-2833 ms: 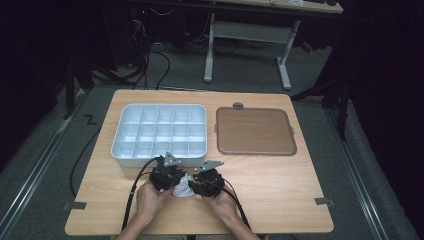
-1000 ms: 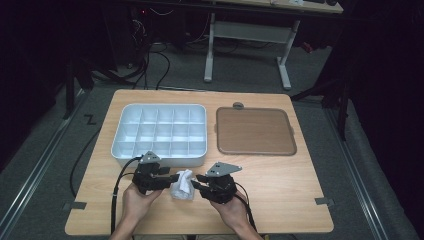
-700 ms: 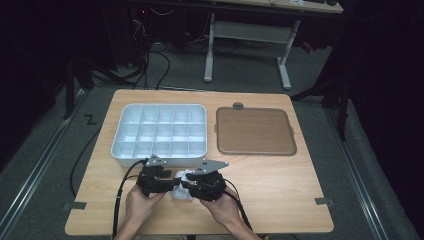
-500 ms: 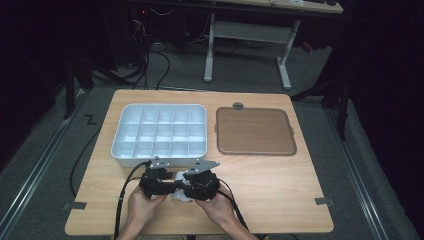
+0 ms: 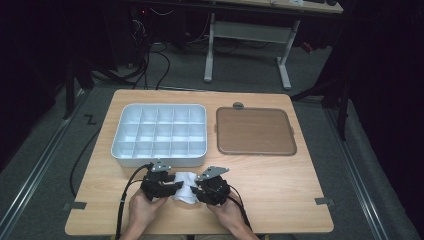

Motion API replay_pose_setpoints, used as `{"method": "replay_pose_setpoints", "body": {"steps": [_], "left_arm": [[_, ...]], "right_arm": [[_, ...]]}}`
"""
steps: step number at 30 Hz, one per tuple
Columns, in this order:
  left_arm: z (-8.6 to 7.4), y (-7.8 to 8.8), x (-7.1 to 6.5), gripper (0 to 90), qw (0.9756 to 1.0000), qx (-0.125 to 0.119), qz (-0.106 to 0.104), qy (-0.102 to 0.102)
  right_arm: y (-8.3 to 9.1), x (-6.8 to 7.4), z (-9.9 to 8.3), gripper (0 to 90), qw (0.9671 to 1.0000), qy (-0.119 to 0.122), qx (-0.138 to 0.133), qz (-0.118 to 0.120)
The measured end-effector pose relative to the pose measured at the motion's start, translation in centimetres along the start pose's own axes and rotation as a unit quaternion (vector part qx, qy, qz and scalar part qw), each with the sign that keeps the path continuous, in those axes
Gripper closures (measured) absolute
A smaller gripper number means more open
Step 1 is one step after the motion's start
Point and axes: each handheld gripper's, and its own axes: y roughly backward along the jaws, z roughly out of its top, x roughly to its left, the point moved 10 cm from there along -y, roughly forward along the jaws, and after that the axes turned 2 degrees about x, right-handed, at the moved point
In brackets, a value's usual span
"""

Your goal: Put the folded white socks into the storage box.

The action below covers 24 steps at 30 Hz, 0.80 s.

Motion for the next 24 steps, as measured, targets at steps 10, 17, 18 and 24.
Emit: {"method": "replay_pose_setpoints", "body": {"steps": [10,17,18,24], "left_arm": [[-0.2,-0.3,0.2,61.1,1.0000,-0.005,0.003,-0.007],[0.0,-0.4,0.6,60.8,0.9999,-0.012,0.006,-0.010],[0.1,-0.5,0.6,60.8,0.9999,-0.013,0.007,-0.009],[0.4,-0.4,1.2,60.8,0.9997,-0.017,0.015,-0.002]], "right_arm": [[-1.3,-0.7,-1.4,82.8,0.9999,-0.004,0.013,0.002],[-1.8,-0.7,-1.3,83.2,0.9998,0.011,0.005,-0.013],[-1.9,-0.7,-1.3,83.3,0.9998,0.013,0.004,-0.015],[-2.3,-0.7,-0.9,84.4,0.9997,0.018,0.005,-0.017]]}}
